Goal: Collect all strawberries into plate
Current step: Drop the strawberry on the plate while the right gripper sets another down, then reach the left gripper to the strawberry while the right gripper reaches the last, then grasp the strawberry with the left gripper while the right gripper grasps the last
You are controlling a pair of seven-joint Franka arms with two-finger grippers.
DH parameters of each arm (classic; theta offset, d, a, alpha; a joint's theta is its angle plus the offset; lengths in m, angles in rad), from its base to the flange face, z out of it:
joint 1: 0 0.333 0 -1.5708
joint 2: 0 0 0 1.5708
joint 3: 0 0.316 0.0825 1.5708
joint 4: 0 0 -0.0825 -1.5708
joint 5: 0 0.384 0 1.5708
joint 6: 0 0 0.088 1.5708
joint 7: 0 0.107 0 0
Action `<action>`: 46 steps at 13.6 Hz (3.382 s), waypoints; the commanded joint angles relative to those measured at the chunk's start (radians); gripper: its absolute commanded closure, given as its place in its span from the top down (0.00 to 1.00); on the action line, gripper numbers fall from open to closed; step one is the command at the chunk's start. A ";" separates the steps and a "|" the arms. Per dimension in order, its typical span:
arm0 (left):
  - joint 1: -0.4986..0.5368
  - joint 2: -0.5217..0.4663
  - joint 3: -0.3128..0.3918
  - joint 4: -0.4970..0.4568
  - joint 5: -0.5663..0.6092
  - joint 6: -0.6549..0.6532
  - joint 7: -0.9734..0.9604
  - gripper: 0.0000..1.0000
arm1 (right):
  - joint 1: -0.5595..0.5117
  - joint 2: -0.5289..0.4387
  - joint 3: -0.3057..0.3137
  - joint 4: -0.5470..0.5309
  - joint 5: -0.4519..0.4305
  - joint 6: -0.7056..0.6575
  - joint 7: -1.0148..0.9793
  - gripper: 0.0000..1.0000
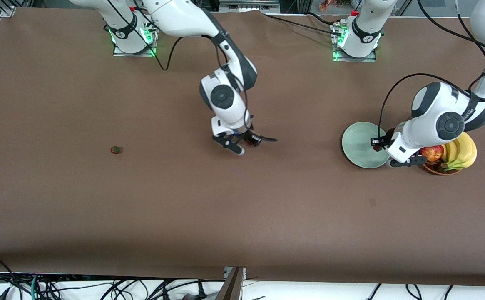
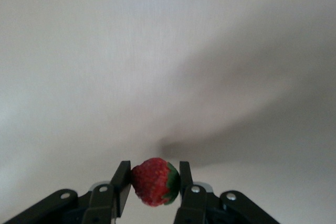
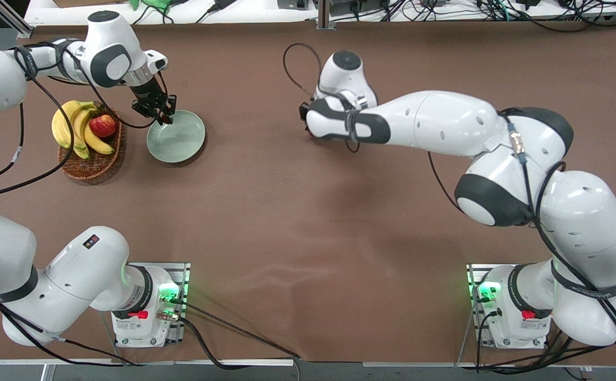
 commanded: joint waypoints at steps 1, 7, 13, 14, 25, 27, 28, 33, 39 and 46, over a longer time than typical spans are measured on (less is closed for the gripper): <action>-0.003 -0.004 -0.006 -0.008 0.030 0.011 0.015 0.75 | 0.025 0.009 -0.018 0.025 0.001 0.007 0.049 0.69; -0.017 -0.034 -0.040 0.004 0.041 -0.009 -0.002 1.00 | 0.019 -0.047 -0.190 0.025 -0.007 -0.251 -0.099 0.96; -0.294 -0.021 -0.147 0.085 0.041 0.002 -0.480 1.00 | 0.014 -0.081 -0.560 -0.062 0.001 -0.608 -0.762 0.96; -0.392 -0.001 -0.121 0.113 0.044 0.003 -0.564 1.00 | 0.014 -0.083 -0.611 -0.116 0.003 -0.594 -0.884 0.96; -1.247 0.232 0.456 0.481 0.047 0.108 -0.994 1.00 | -0.107 -0.110 -0.731 -0.466 0.174 -0.377 -1.479 0.89; -1.243 0.248 0.466 0.492 0.052 0.129 -0.995 1.00 | -0.109 -0.098 -0.728 -0.481 0.203 -0.347 -1.504 0.86; -1.238 0.248 0.474 0.490 0.050 0.152 -0.995 1.00 | -0.112 -0.095 -0.726 -0.481 0.225 -0.344 -1.517 0.84; -1.249 0.258 0.477 0.480 0.038 0.164 -1.022 0.95 | -0.130 -0.073 -0.696 -0.481 0.279 -0.301 -1.530 0.74; -1.264 0.259 0.476 0.463 0.033 0.157 -1.056 0.28 | -0.196 -0.073 -0.640 -0.495 0.280 -0.257 -1.599 0.55; -1.009 0.205 0.292 0.449 0.030 -0.028 -0.964 0.08 | -0.190 -0.083 -0.639 -0.494 0.289 -0.274 -1.591 0.31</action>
